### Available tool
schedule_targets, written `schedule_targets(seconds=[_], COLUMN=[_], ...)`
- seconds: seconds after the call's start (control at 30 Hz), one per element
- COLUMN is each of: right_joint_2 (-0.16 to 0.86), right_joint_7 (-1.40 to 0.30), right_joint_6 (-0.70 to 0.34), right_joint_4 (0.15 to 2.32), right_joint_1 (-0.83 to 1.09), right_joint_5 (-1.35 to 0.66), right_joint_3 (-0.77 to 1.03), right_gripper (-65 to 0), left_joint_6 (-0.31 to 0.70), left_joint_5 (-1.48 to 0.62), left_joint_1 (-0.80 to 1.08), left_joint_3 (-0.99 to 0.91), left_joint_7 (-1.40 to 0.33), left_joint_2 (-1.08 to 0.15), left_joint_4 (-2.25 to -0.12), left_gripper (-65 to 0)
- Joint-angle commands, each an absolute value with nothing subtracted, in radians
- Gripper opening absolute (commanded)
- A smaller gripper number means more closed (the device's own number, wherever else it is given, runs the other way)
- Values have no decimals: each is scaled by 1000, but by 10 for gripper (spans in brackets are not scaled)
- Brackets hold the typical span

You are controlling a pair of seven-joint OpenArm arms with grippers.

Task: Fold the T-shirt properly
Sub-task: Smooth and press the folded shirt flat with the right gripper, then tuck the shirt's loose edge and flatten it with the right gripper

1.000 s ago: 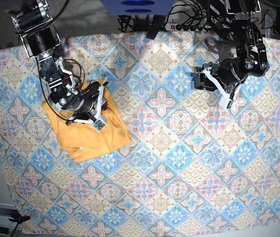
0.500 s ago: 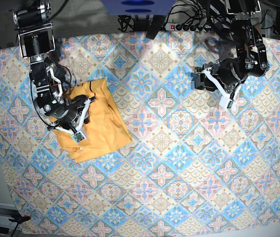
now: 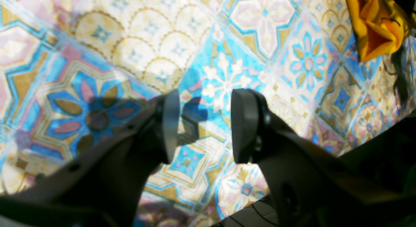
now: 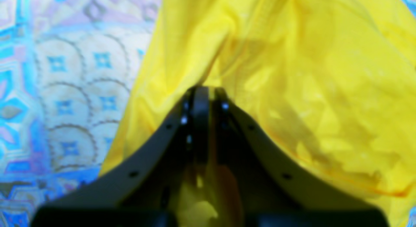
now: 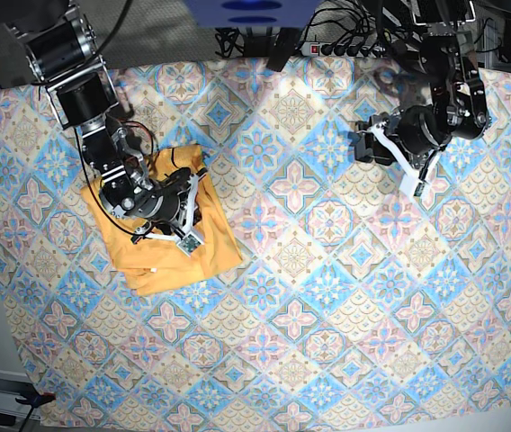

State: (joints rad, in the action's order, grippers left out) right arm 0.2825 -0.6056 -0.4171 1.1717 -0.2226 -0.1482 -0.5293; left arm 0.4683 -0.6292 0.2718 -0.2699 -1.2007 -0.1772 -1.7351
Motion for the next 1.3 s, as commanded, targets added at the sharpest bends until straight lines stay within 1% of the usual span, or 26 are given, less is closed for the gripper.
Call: schedule_targets(seconds=[0.0,0.07,0.27,0.43,0.6,0.67,0.83,0.97,1.1,1.2,1.27], right_joint_2=[315,337,407,460,467,467,467,467,461,453,423], right_joint_7=[-587,-599,-664,-687,-688,-691,-756,-760,-756,-748,-731], right_joint_6=[-417,-417,-418,-423,-478,-521,-585,-585,-584,-584,-584], right_joint_4=[1211,1276,1508,1615,1656,1661,1675,1666,1609,1544,1506], right_joint_1=[-252,-249,-99,36,127,148,153,119,51,5,-21], right_joint_5=[-157,-159,-159,-159,-159,-159,-159,-159,-159,-159,-159], right_joint_3=[-507,-476,-323,-308,-308,-308,-335,-438,-549,-578,-579], right_gripper=[-613,-613,-612,-612,-612,-612,-612,-612,-612,-612,-612], left_joint_6=[473,473,473,473,473,473,473,473,473,473,473], left_joint_5=[-648,-648,-648,-648,-647,-647,-645,-645,-645,-645,-647], left_joint_1=[266,266,265,260,259,259,259,259,259,260,260], left_joint_3=[-269,-269,-269,-269,-269,-269,-269,-269,-269,-269,-269], left_joint_7=[-1188,-1188,-1188,-1188,-1188,-1188,-1188,-1188,-1188,-1188,-1188], left_joint_2=[-183,-183,-183,-183,-183,-183,-183,-183,-182,-182,-182], left_joint_4=[-1750,-1750,-1750,-1750,-1750,-1750,-1750,-1750,-1750,-1750,-1750], left_gripper=[-398,-398,-398,-398,-398,-398,-398,-398,-398,-398,-398])
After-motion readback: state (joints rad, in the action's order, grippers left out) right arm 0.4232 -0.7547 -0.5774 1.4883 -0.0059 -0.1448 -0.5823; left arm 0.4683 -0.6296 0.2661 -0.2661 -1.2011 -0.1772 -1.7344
